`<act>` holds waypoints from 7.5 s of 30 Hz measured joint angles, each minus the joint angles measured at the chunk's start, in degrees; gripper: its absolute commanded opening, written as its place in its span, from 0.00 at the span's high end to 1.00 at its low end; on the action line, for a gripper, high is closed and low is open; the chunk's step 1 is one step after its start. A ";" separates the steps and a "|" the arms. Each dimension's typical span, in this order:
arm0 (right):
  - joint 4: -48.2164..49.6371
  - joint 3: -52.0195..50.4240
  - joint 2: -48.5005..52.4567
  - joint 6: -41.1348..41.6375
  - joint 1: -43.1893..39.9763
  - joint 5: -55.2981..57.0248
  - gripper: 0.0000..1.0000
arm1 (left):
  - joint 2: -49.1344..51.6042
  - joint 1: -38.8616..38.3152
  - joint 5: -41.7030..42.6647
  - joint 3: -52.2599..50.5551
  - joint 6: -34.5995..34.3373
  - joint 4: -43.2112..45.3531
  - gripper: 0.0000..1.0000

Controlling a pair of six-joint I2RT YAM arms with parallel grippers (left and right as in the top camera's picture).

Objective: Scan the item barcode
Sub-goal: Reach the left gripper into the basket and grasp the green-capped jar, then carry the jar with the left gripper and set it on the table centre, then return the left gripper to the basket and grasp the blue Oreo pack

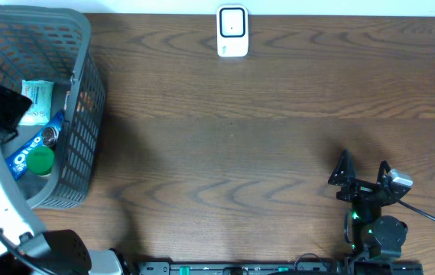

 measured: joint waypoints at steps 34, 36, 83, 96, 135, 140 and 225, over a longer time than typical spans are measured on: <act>0.02 0.00 0.00 -0.02 0.00 0.02 0.01 | 0.66 4.26 2.01 -27.56 0.79 21.70 0.03; 0.02 0.00 0.00 -0.02 0.00 0.02 0.01 | 0.66 4.26 2.01 -27.67 0.81 22.05 0.02; 0.02 0.00 0.00 -0.02 0.00 0.02 0.01 | 13.05 4.26 7.23 -28.13 1.99 23.19 0.12; 0.02 0.00 0.00 -0.02 0.00 0.02 0.01 | 13.07 4.26 8.15 -27.96 4.11 20.83 0.39; 0.04 0.00 0.00 0.00 0.00 0.02 0.01 | 14.19 -61.70 15.80 -4.55 0.50 13.14 0.38; 0.02 0.00 0.00 0.00 0.00 0.02 0.01 | 24.20 -62.23 17.07 -4.61 -0.85 13.66 0.38; 0.02 0.00 0.00 0.00 0.00 0.02 0.01 | 21.42 -3.43 -5.55 -22.01 -32.30 38.97 0.07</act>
